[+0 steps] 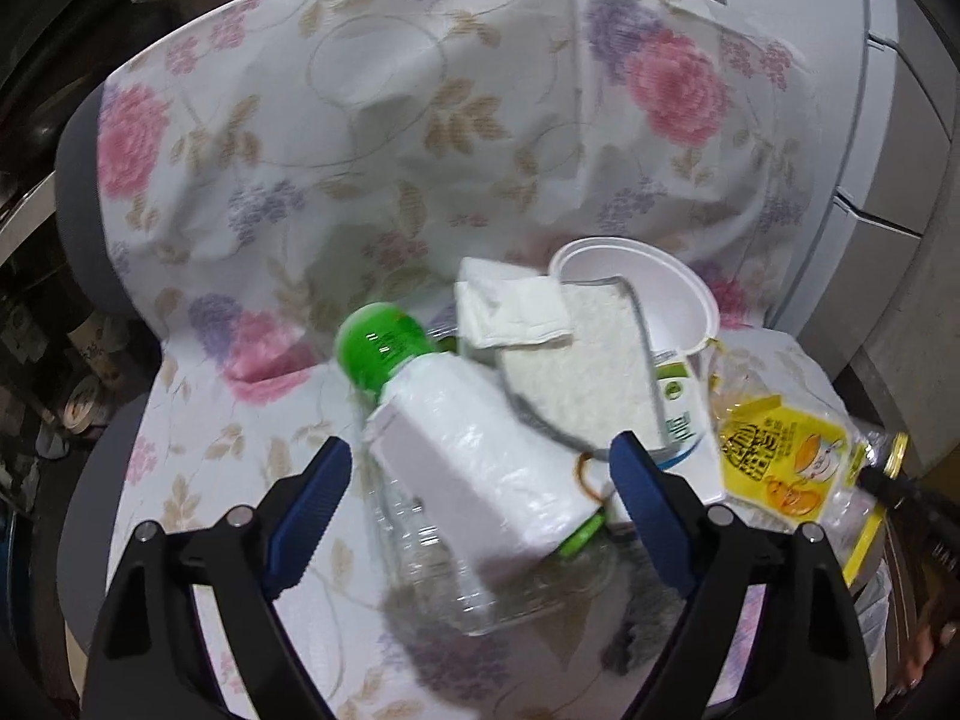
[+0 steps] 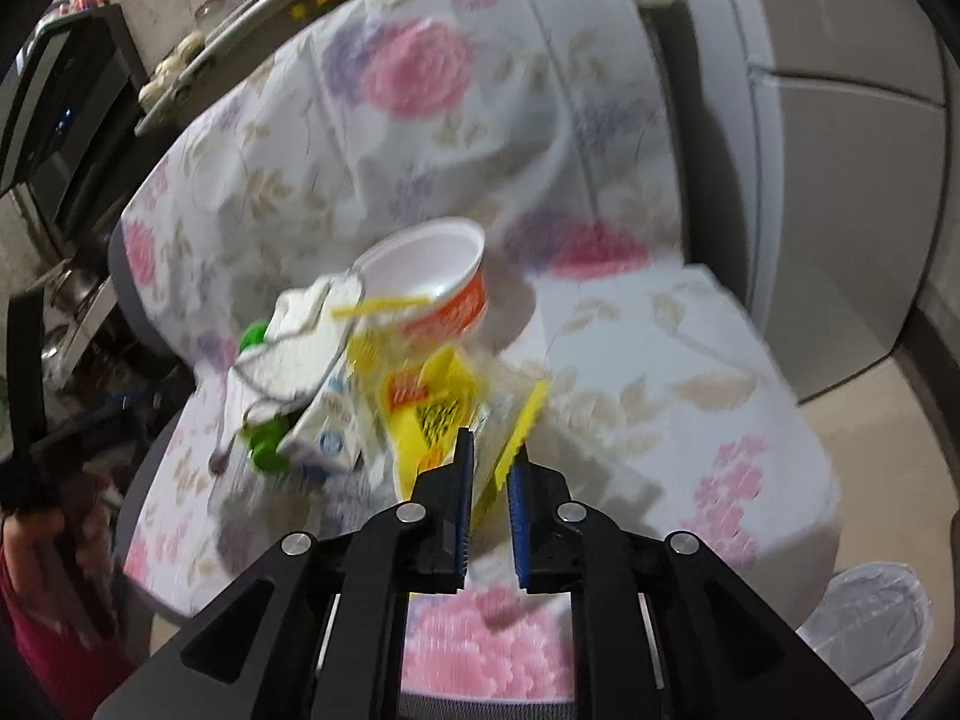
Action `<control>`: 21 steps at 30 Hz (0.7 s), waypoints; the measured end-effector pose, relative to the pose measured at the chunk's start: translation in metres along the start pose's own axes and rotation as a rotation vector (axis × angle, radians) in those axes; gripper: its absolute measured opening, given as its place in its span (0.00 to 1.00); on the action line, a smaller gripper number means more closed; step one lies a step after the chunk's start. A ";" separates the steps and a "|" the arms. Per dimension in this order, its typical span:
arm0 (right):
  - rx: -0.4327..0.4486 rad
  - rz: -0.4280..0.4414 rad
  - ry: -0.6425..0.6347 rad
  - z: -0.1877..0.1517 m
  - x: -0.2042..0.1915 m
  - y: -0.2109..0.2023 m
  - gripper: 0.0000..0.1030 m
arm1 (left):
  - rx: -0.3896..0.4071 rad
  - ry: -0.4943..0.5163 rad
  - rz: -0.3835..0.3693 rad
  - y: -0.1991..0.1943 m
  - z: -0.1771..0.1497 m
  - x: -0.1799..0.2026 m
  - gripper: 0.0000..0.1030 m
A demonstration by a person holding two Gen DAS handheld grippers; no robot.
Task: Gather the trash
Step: 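Lift the yellow packet with the right gripper while the left gripper reaches the grey cloth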
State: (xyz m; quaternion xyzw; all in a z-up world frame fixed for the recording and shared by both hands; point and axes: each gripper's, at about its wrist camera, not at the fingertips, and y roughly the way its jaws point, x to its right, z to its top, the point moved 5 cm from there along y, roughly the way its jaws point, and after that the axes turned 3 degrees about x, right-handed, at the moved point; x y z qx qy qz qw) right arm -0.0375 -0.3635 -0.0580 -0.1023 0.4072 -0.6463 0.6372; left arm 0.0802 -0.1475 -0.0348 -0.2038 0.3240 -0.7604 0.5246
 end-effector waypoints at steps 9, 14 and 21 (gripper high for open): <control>0.053 0.019 0.078 -0.007 0.014 -0.008 0.01 | -0.040 0.000 -0.039 0.006 -0.019 0.010 0.71; 0.301 -0.002 0.085 0.020 0.015 -0.064 0.01 | -0.013 -0.043 -0.036 -0.008 -0.020 -0.009 0.61; 0.359 -0.031 0.082 0.026 0.020 -0.089 0.01 | -0.007 0.018 -0.137 -0.026 -0.042 0.021 0.59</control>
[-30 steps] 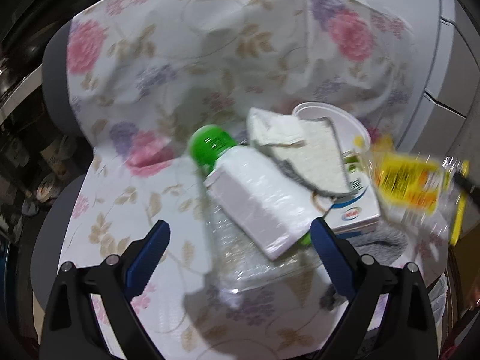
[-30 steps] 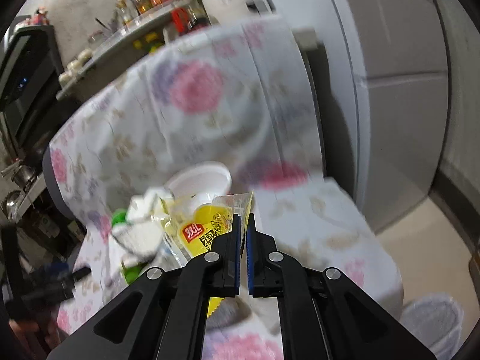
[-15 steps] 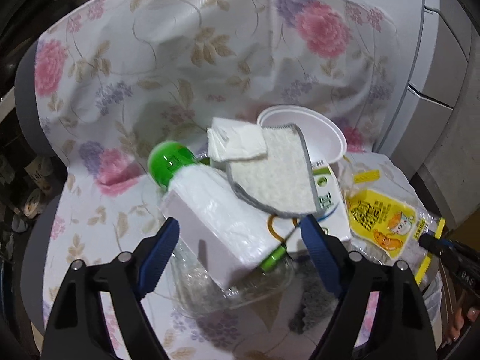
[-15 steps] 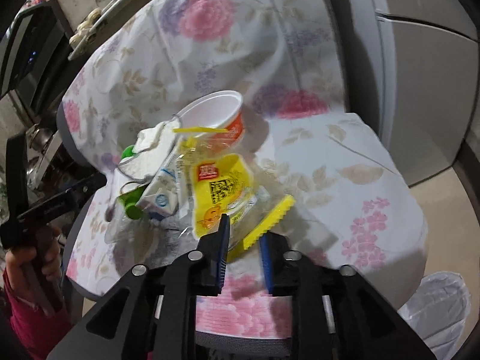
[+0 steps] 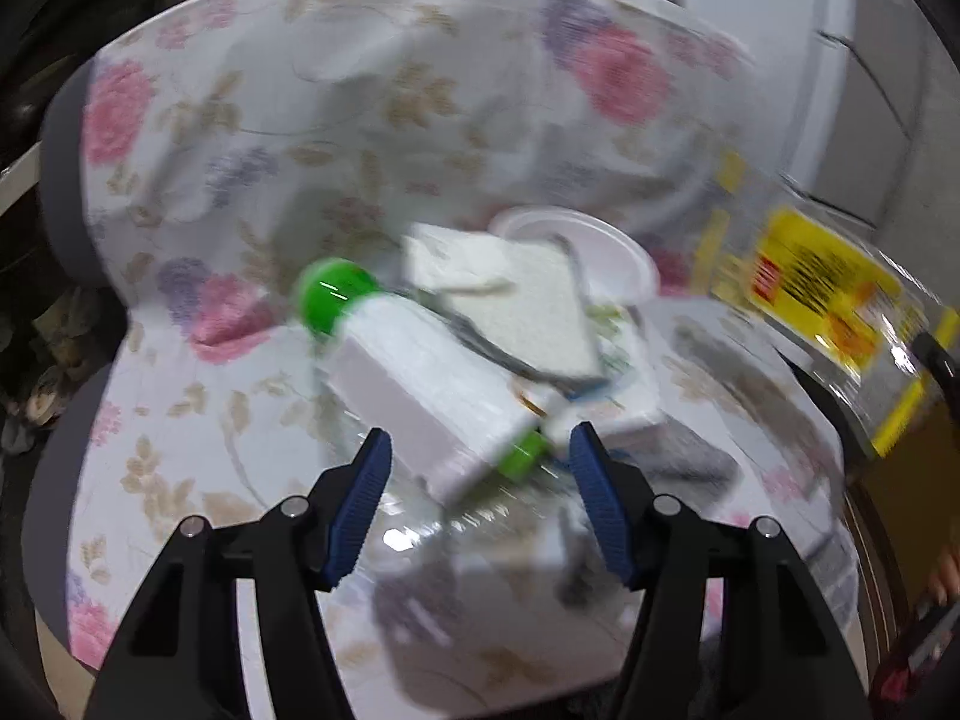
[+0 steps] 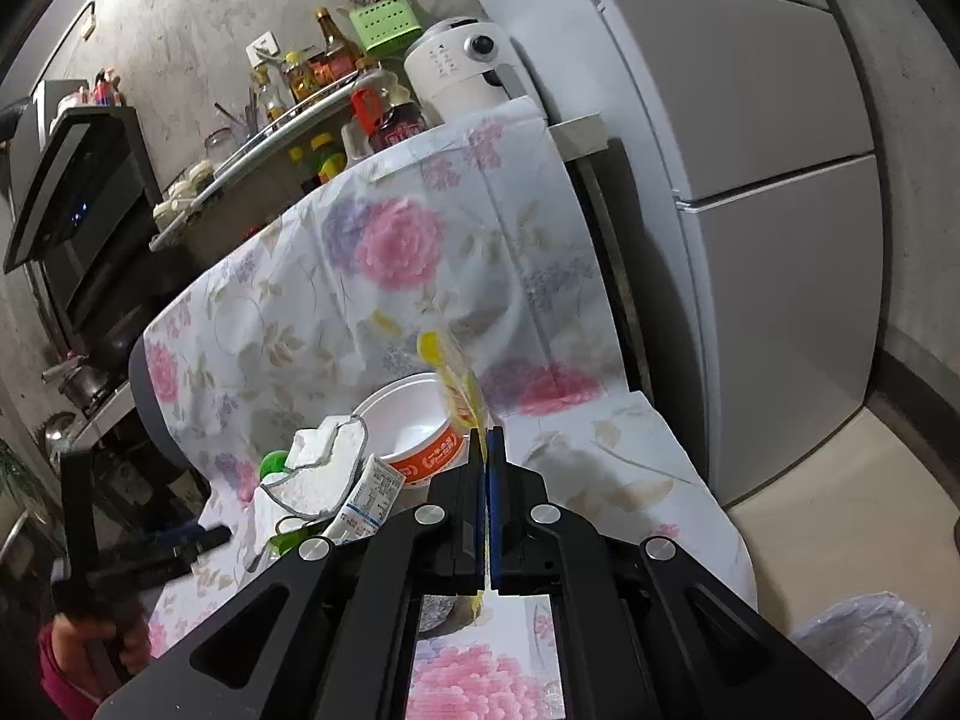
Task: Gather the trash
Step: 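Lift the yellow packet with the right gripper while the left gripper reaches the grey cloth, then grasp the grey cloth with the left gripper and lift it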
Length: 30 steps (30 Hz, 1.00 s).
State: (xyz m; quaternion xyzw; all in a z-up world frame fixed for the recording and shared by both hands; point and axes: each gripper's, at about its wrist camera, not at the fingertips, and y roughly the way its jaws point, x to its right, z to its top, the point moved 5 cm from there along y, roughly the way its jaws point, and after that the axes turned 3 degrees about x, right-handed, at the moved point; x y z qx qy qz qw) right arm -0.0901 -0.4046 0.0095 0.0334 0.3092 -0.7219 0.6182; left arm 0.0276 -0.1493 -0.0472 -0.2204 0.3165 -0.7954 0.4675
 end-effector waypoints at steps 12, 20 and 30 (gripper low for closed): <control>-0.078 0.018 -0.006 -0.021 0.004 -0.003 0.01 | -0.078 0.286 -0.071 0.046 -0.053 0.095 0.77; -0.080 0.021 -0.014 -0.022 0.005 -0.006 0.01 | -0.160 0.293 -0.017 0.090 -0.055 0.089 0.51; -0.054 0.023 -0.030 -0.009 -0.006 -0.007 0.01 | 0.049 0.177 -0.168 0.018 0.008 0.073 0.07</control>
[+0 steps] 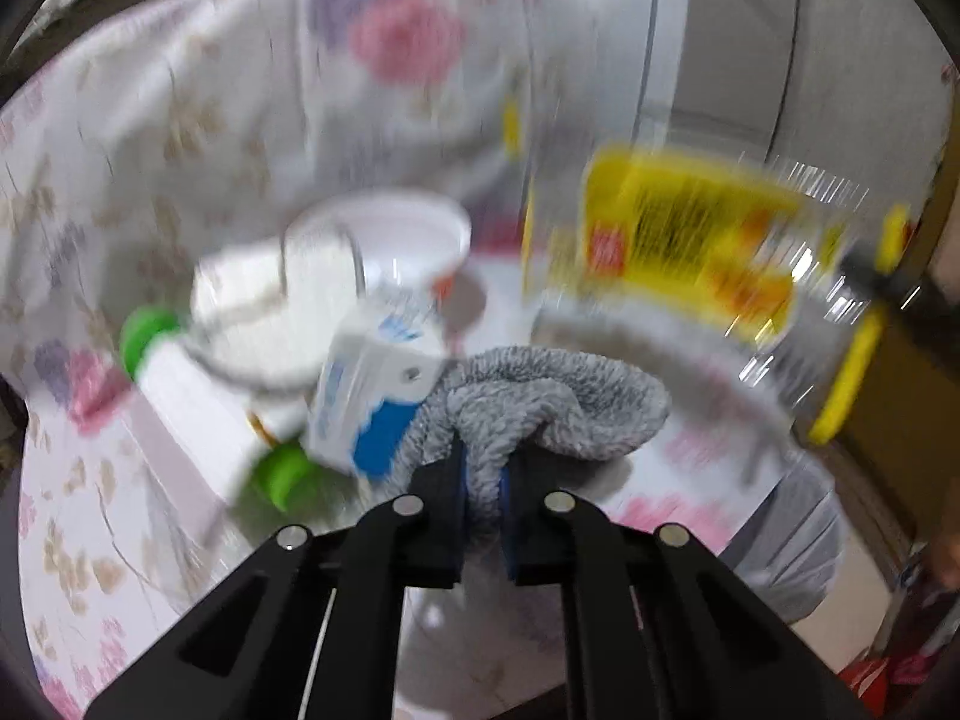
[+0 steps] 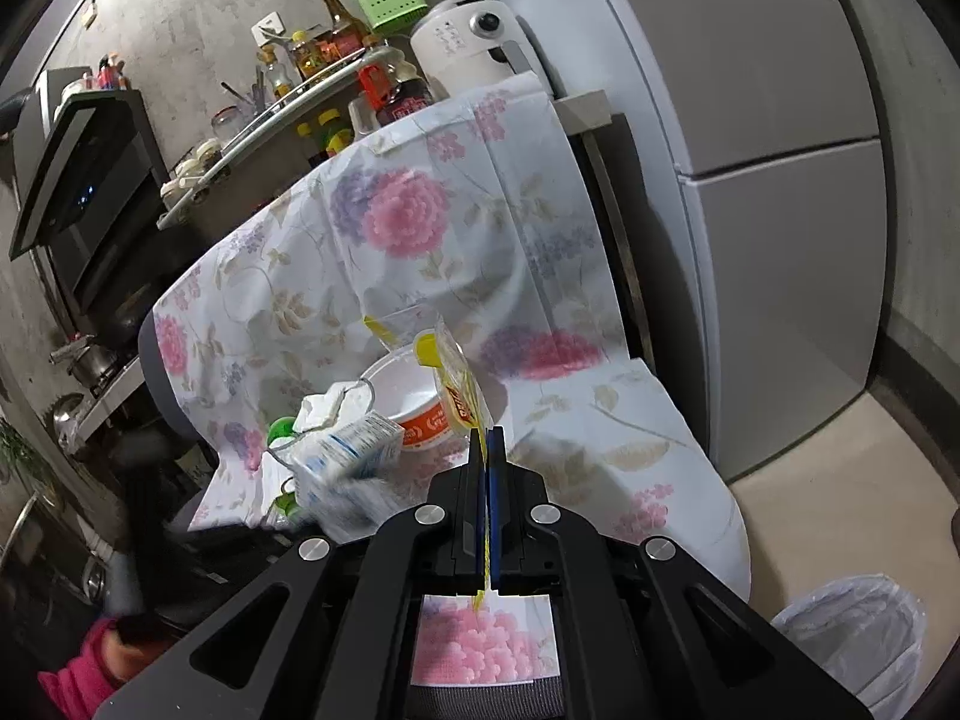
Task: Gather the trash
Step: 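Grasp the grey cloth with the left gripper and lift it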
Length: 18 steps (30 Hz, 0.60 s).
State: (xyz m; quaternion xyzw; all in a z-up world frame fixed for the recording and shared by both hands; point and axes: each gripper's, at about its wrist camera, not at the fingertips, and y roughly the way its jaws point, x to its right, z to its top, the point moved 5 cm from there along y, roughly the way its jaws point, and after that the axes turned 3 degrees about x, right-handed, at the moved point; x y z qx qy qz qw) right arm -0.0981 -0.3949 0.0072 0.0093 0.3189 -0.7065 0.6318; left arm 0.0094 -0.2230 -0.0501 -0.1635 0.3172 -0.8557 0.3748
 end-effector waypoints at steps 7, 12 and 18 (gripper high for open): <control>0.022 0.000 -0.031 0.009 -0.013 -0.003 0.01 | 0.176 -0.045 -0.009 -0.051 0.056 -0.017 0.07; 0.036 -0.010 -0.032 0.013 -0.015 -0.007 0.01 | 0.218 -0.075 0.018 -0.066 0.071 -0.025 0.07; 0.051 -0.039 -0.003 0.013 -0.003 -0.018 0.01 | 0.230 -0.092 0.004 -0.068 0.067 -0.021 0.07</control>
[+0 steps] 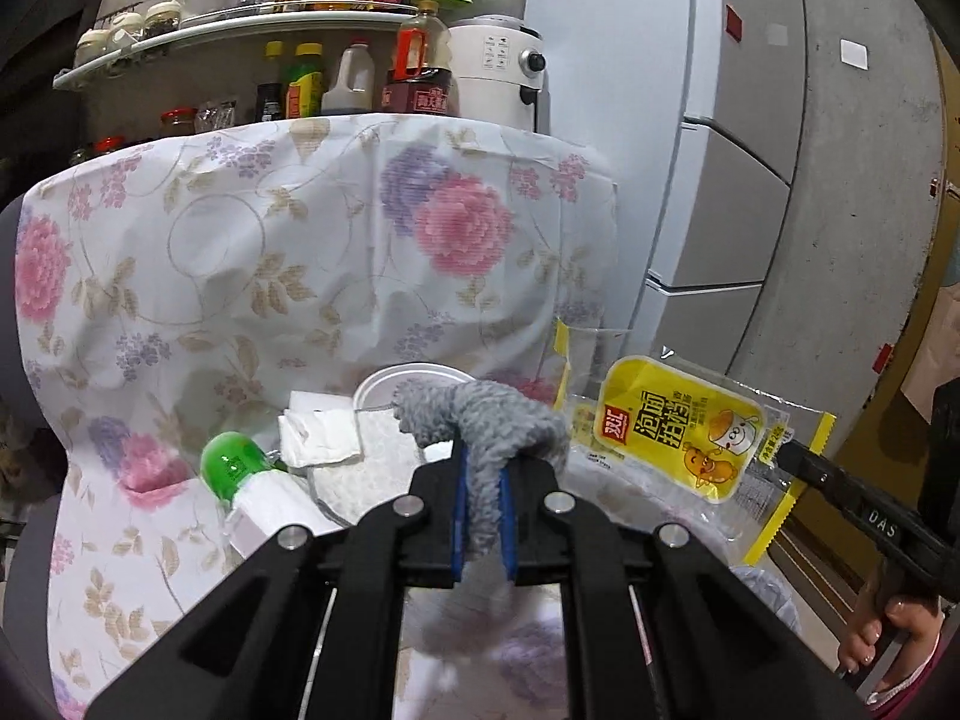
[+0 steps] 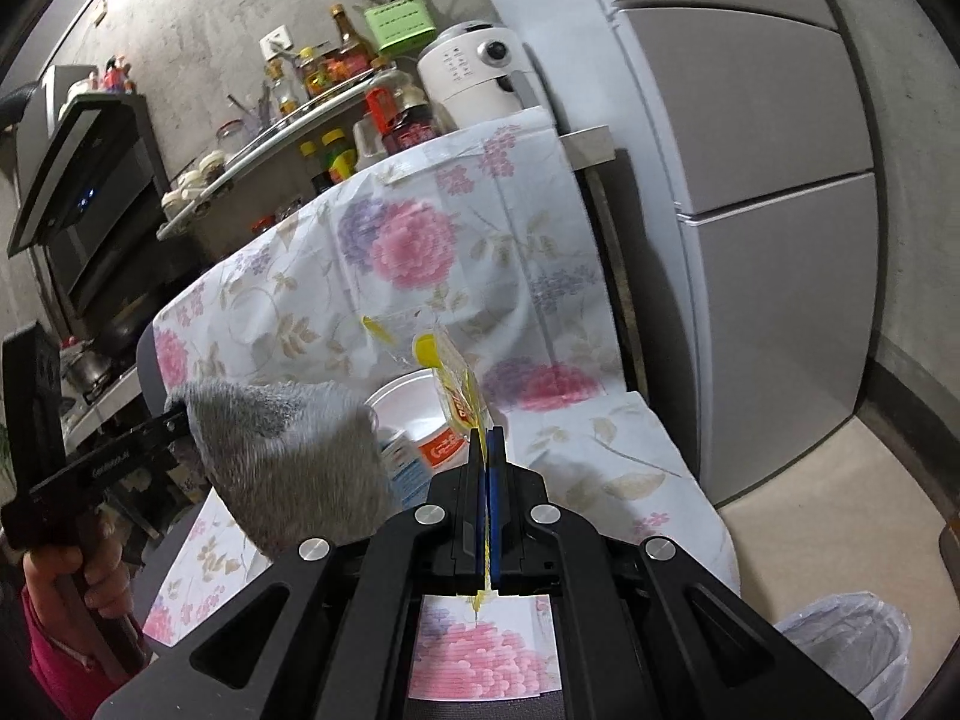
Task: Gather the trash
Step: 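Grasp the grey cloth with the left gripper and lift it, then carry both items to the bin and open both grippers over it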
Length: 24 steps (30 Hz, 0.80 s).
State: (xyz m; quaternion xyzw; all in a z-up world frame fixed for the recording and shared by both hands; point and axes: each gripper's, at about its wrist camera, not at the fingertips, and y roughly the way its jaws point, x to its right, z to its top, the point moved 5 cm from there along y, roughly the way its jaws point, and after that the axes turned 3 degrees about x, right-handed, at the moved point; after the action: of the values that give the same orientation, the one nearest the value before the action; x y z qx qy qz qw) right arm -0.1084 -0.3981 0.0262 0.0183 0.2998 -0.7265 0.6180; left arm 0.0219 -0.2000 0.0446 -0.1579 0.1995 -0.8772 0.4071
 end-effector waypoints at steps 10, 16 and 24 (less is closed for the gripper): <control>0.026 -0.027 0.054 -0.004 0.023 -0.030 0.01 | 0.014 0.020 -0.070 -0.011 -0.002 0.032 0.07; 0.103 -0.048 0.086 0.006 0.040 -0.072 0.01 | 0.063 0.071 -0.162 -0.027 0.019 0.078 0.07; 0.158 -0.151 0.125 0.001 0.081 -0.125 0.01 | 0.071 0.135 -0.302 -0.021 0.018 0.153 0.07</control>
State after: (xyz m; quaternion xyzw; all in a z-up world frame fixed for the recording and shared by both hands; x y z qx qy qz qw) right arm -0.2406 -0.4630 0.0462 0.0895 0.2799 -0.7899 0.5383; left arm -0.0786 -0.3106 0.0884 -0.1123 0.1690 -0.9435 0.2619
